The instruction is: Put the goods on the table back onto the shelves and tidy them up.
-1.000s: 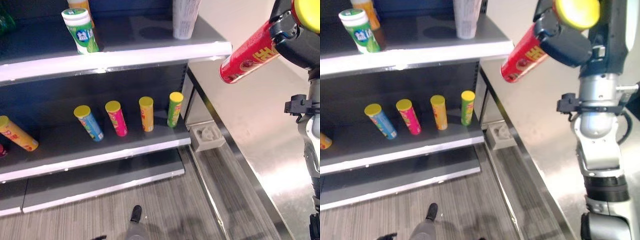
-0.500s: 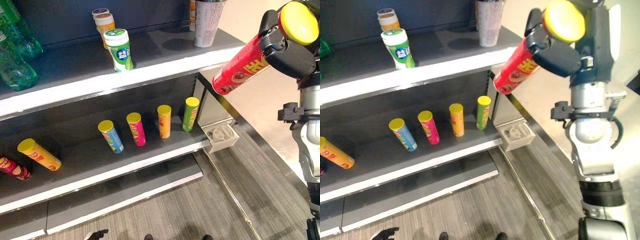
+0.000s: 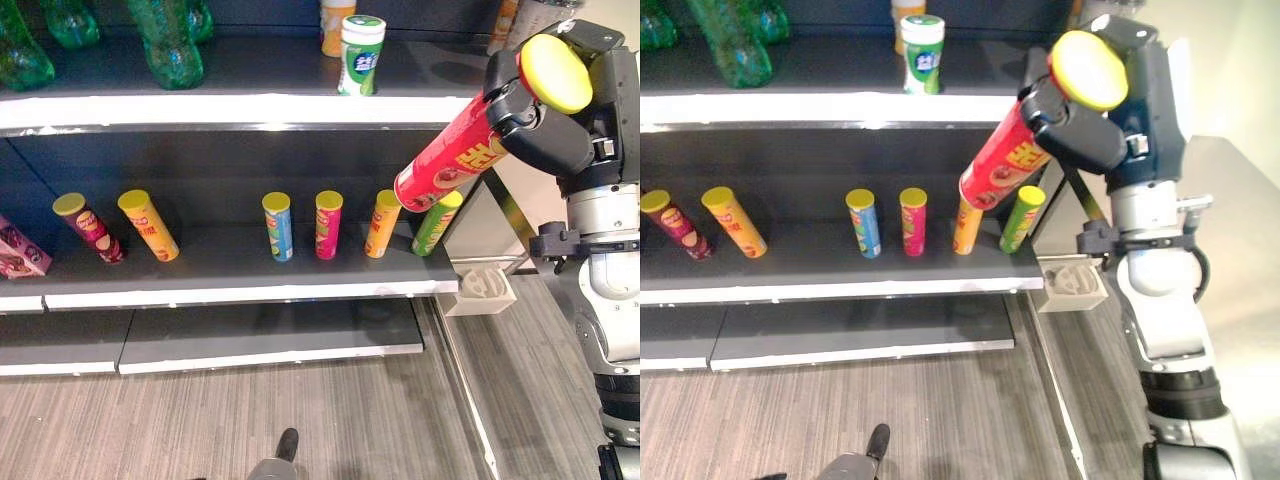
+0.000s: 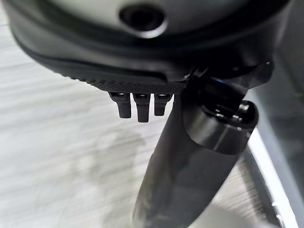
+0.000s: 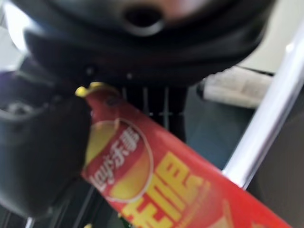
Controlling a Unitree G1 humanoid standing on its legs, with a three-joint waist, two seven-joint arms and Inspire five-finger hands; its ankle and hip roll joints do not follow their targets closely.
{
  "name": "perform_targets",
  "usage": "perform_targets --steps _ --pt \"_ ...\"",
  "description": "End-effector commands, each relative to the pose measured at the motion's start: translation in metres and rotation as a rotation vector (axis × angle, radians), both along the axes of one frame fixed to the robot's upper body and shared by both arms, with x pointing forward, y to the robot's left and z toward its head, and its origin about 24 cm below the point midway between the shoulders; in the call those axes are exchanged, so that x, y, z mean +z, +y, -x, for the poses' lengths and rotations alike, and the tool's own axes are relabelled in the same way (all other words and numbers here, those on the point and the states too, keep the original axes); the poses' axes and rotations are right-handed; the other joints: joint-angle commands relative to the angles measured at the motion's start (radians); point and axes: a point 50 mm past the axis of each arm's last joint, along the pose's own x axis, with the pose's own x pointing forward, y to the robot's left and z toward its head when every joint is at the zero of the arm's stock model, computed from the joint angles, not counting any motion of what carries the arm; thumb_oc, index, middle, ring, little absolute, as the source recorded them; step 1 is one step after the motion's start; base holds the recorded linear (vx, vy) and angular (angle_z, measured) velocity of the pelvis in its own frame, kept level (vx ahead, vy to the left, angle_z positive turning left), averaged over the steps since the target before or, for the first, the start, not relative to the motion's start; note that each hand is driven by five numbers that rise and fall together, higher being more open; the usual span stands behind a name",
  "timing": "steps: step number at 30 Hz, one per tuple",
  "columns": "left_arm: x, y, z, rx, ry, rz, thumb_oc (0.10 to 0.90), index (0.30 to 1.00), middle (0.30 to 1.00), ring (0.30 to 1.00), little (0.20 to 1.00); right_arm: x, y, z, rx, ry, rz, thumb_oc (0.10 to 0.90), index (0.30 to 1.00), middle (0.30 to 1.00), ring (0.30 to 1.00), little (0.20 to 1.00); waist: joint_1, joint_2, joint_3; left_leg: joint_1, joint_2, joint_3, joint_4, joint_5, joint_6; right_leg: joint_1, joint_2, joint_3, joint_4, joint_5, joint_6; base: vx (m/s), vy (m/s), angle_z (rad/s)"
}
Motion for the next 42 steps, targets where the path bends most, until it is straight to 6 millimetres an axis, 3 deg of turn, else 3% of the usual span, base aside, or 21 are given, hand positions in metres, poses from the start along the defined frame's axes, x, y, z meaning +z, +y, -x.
perform_targets --steps 1,3,5,6,7,8,9,10,13,14,15,16,20,23,25,28,31,36,40,42 --pt "0.016 0.02 -0.037 -0.09 -0.111 -0.075 0.8 0.9 0.9 0.9 0.9 0.045 0.002 0.031 0.038 -0.252 0.045 0.4 0.3 0.3 0.3 0.3 -0.017 -0.033 -0.029 -0.078 0.113 0.204 0.081 -0.1 0.009 -0.051 -0.117 -0.059 -0.041 0.027 0.089 -0.25 0.11 2.33" --pt "0.016 0.02 -0.037 -0.093 -0.107 -0.081 0.8 0.9 0.9 0.9 0.9 0.042 0.002 0.03 0.039 -0.24 0.044 0.4 0.3 0.3 0.3 0.3 -0.025 -0.032 -0.029 -0.069 0.123 0.18 0.101 -0.108 0.009 -0.053 -0.128 -0.072 -0.04 0.043 0.092 -0.09 0.09 1.18" --pt "0.017 0.022 -0.036 -0.093 -0.109 -0.095 0.8 0.9 0.9 0.9 0.9 0.039 0.003 0.029 0.05 -0.224 0.052 0.4 0.3 0.3 0.3 0.3 -0.036 -0.033 -0.027 -0.023 0.174 0.149 0.128 -0.139 -0.001 -0.059 -0.154 -0.083 -0.037 0.057 0.103 -0.09 0.21 -0.04" --pt "0.017 0.023 -0.034 -0.1 -0.109 -0.101 0.8 0.9 0.9 0.9 0.9 0.035 0.004 0.029 0.058 -0.206 0.061 0.4 0.3 0.3 0.3 0.3 -0.059 -0.02 -0.03 0.051 0.267 0.122 0.131 -0.151 -0.014 -0.062 -0.181 -0.097 -0.031 0.068 0.12 -0.1 0.266 0.53" --pt "0.017 0.023 -0.034 -0.101 -0.109 -0.1 0.8 0.9 0.9 0.9 0.9 0.035 0.003 0.029 0.058 -0.207 0.062 0.4 0.3 0.3 0.3 0.3 -0.061 -0.02 -0.03 0.049 0.265 0.12 0.126 -0.144 -0.013 -0.064 -0.182 -0.1 -0.033 0.072 0.12 -0.07 0.445 0.42" --pt "0.016 0.02 -0.03 -0.118 -0.098 -0.095 0.8 0.9 0.9 0.9 0.9 0.031 0.001 0.028 0.047 -0.183 0.061 0.4 0.3 0.3 0.3 0.3 -0.08 -0.001 -0.041 0.103 0.32 0.125 0.106 -0.153 -0.031 -0.064 -0.2 -0.102 -0.025 0.069 0.132 -0.02 0.226 0.41" --pt "0.016 0.02 -0.03 -0.119 -0.098 -0.095 0.8 0.9 0.9 0.9 0.9 0.031 0.001 0.028 0.047 -0.183 0.061 0.4 0.3 0.3 0.3 0.3 -0.081 -0.001 -0.042 0.102 0.318 0.124 0.1 -0.145 -0.03 -0.067 -0.202 -0.103 -0.024 0.072 0.132 0.01 0.405 0.46" --pt "0.016 0.017 -0.032 -0.144 -0.106 -0.086 0.8 0.9 0.9 0.9 0.9 0.03 -0.003 0.03 0.029 -0.186 0.054 0.4 0.3 0.3 0.3 0.3 -0.091 0.022 -0.054 0.12 0.321 0.118 0.076 -0.154 -0.04 -0.065 -0.213 -0.107 -0.022 0.078 0.148 0.01 0.264 0.53" --pt "0.017 0.014 -0.036 -0.179 -0.114 -0.08 0.8 0.9 0.9 0.9 0.9 0.025 -0.008 0.032 -0.005 -0.172 0.047 0.4 0.3 0.3 0.3 0.3 -0.104 0.047 -0.084 0.154 0.284 0.135 -0.017 -0.168 -0.06 -0.088 -0.259 -0.11 -0.021 0.125 0.175 -0.04 0.426 0.29" --pt "0.019 0.013 -0.041 -0.208 -0.123 -0.083 0.8 0.9 0.9 0.9 0.9 0.02 -0.011 0.032 -0.041 -0.155 0.052 0.4 0.3 0.3 0.3 0.3 -0.114 0.057 -0.089 0.171 0.245 0.135 -0.05 -0.198 -0.054 -0.111 -0.313 -0.113 -0.014 0.163 0.2 -0.1 0.592 0.39" --pt "0.02 0.015 -0.045 -0.224 -0.13 -0.091 0.8 0.9 0.9 0.9 0.9 0.019 -0.014 0.033 -0.071 -0.157 0.053 0.4 0.3 0.3 0.3 0.3 -0.116 0.054 -0.089 0.172 0.216 0.136 -0.058 -0.208 -0.043 -0.123 -0.352 -0.111 -0.01 0.189 0.219 -0.1 0.72 0.5" --pt "0.023 0.017 -0.047 -0.245 -0.137 -0.102 0.8 0.9 0.9 0.9 0.9 0.014 -0.014 0.033 -0.091 -0.145 0.051 0.4 0.3 0.3 0.3 0.3 -0.115 0.044 -0.092 0.171 0.154 0.139 -0.056 -0.23 -0.013 -0.136 -0.412 -0.105 -0.003 0.219 0.239 -0.06 0.562 0.53" --pt "0.027 0.032 -0.036 -0.223 -0.116 -0.133 0.8 0.9 0.9 0.9 0.9 0.004 -0.008 0.03 -0.099 -0.116 0.06 0.4 0.3 0.3 0.3 0.3 -0.109 0.025 -0.09 0.208 0.063 0.168 -0.067 -0.268 0.039 -0.168 -0.497 -0.09 0.045 0.275 0.252 -0.03 0.358 0.06" --pt "0.03 0.042 -0.032 -0.19 -0.109 -0.156 0.8 0.9 0.9 0.9 0.9 -0.001 0.0 0.024 -0.064 -0.084 0.069 0.4 0.3 0.3 0.3 0.3 -0.109 0.029 -0.066 0.218 0.054 0.2 -0.063 -0.264 0.058 -0.197 -0.45 -0.036 0.153 0.211 0.216 -0.07 0.219 -0.36" --pt "0.031 0.045 -0.032 -0.188 -0.107 -0.158 0.8 0.9 0.9 0.9 0.9 -0.001 0.004 0.022 -0.039 -0.069 0.093 0.4 0.3 0.3 0.3 0.3 -0.109 0.038 -0.055 0.207 0.048 0.208 -0.063 -0.248 0.075 -0.22 -0.349 -0.002 0.212 0.125 0.174 -0.08 0.155 -0.15" --pt "0.031 0.044 -0.032 -0.176 -0.106 -0.152 0.8 0.9 0.9 0.9 0.9 -0.005 0.009 0.018 -0.007 -0.043 0.111 0.4 0.3 0.3 0.3 0.3 -0.103 0.036 -0.045 0.193 0.032 0.215 -0.064 -0.233 0.083 -0.244 -0.213 -0.017 0.236 0.038 0.127 -0.07 0.064 -0.22" --pt "0.029 0.039 -0.036 -0.186 -0.114 -0.139 0.8 0.9 0.9 0.9 0.9 -0.009 0.007 0.015 -0.021 -0.021 0.13 0.4 0.3 0.3 0.3 0.3 -0.11 0.015 -0.032 0.19 0.008 0.201 -0.065 -0.225 0.082 -0.234 -0.124 0.06 0.16 0.034 0.097 0.03 -0.03 -0.07" --pt "0.026 0.024 -0.047 -0.166 -0.157 -0.104 0.8 0.9 0.9 0.9 0.9 -0.018 0.002 0.013 -0.04 0.019 0.117 0.4 0.3 0.3 0.3 0.3 -0.119 -0.005 -0.041 0.157 0.005 0.175 -0.062 -0.217 0.072 -0.191 -0.103 0.066 0.033 0.085 0.106 0.08 -0.116 0.15" --pt "0.029 0.016 -0.058 -0.164 -0.202 -0.086 0.8 0.9 0.9 0.9 0.9 -0.023 -0.005 0.014 -0.073 0.041 0.123 0.4 0.3 0.3 0.3 0.3 -0.133 -0.02 -0.011 0.076 0.012 0.155 0.157 -0.293 0.053 -0.148 -0.106 0.038 0.008 0.088 0.093 0.1 -0.134 0.4" --pt "0.029 0.011 -0.061 -0.153 -0.223 -0.074 0.8 0.9 0.9 0.9 0.9 -0.025 -0.006 0.012 -0.081 0.053 0.123 0.4 0.3 0.3 0.3 0.3 -0.132 -0.019 0.007 0.03 0.018 0.152 0.23 -0.296 0.042 -0.129 -0.106 0.038 0.0 0.083 0.088 0.1 0.0 0.41"
